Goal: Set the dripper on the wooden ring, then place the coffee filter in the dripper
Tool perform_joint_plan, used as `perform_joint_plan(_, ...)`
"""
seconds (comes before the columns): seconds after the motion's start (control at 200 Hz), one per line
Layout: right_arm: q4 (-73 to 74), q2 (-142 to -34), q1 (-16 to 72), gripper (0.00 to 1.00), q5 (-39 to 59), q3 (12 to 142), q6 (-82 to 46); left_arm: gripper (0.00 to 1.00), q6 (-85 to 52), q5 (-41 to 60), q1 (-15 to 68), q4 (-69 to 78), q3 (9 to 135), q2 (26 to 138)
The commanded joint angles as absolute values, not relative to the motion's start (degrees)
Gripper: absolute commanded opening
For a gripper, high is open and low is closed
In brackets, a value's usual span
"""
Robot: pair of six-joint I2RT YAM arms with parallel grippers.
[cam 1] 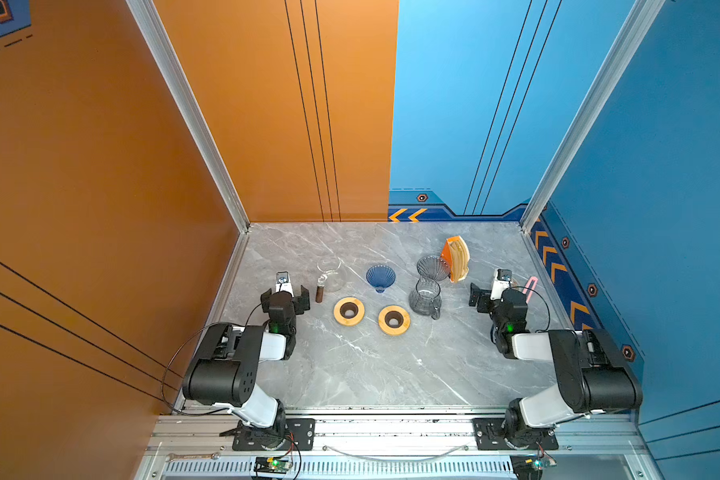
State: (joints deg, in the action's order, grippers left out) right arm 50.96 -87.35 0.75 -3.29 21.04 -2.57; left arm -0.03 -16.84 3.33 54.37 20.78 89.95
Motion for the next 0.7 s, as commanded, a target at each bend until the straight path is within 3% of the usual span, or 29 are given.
perform_joint_plan(0.0, 49.7, -87.9, 1.1, 1.0, -4.5, 21.9, -2.9, 0.98, -0.4, -16.3, 3.5, 54.2, 21.1, 89.6)
perform_joint_plan(0.691, 49.7, -88.0, 0.6, 1.0, -3.6, 22.0, -3.1, 0.98, -0.4, -16.3, 3.5, 54.3, 21.2, 89.6)
